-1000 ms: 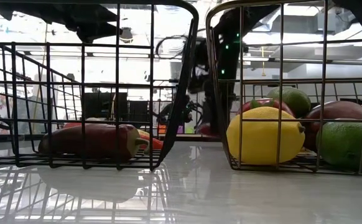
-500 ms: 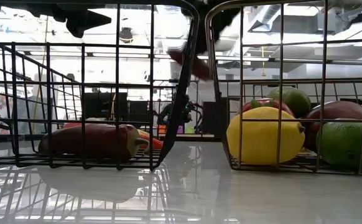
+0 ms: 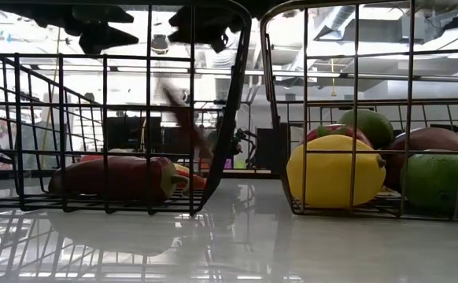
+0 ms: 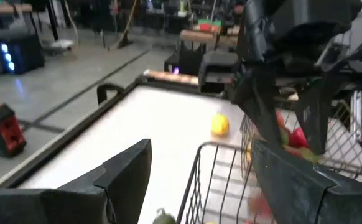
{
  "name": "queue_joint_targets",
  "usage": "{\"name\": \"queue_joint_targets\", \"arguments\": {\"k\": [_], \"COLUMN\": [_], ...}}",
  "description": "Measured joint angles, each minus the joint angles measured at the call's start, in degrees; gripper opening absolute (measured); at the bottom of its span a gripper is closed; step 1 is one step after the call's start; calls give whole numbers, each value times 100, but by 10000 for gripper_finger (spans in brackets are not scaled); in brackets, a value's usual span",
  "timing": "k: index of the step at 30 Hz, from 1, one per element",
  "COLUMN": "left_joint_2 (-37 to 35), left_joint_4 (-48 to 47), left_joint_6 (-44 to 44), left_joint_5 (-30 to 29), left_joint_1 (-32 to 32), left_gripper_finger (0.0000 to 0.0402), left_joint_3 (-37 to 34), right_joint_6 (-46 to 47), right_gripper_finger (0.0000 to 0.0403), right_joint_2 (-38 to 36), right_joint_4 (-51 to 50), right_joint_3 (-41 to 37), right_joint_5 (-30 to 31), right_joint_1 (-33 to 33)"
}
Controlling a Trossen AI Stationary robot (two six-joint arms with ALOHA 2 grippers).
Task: Sort produce into baskets
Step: Put the red pepper into the left wire basket, then put the green pepper into the left wire basket
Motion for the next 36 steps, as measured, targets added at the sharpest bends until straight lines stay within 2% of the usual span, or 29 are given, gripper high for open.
{"name": "queue_joint_targets", "arguments": {"k": [3,6,11,17,25,29,36], "left_joint_2": [83,204,374,532,516,525,527], "left_joint_4": [-114,-127,-45,68,168,99,61], "left_joint_6": [-177,-260,-269,-190,-57,-55,-54], "left_joint_5": [-126,-180,-182,-184,-182,-182,-182], "left_joint_1": [0,0,0,0,0,0,0], "left_gripper_finger": [263,263,263,263,263,263,263], "left_joint_3": [-5,-5,-5,-5,-5,-5,-5], "right_joint_6": [110,86,-43,-165,-184,-59,-176], "right_gripper_finger": [253,280,290,291,291,291,290], "right_joint_2": [39,-176,-710,-830,-601,-391,332], "right_joint_4": [-75,-380,-934,-839,994,2448,3305], "right_joint_3": [0,-4,-3,-480,-1852,-2434,-2608], "right_joint_5": [-26,200,667,667,159,-106,-374], "right_joint_1": [-29,-90,-342,-811,-1702,-2029,-2240]}}
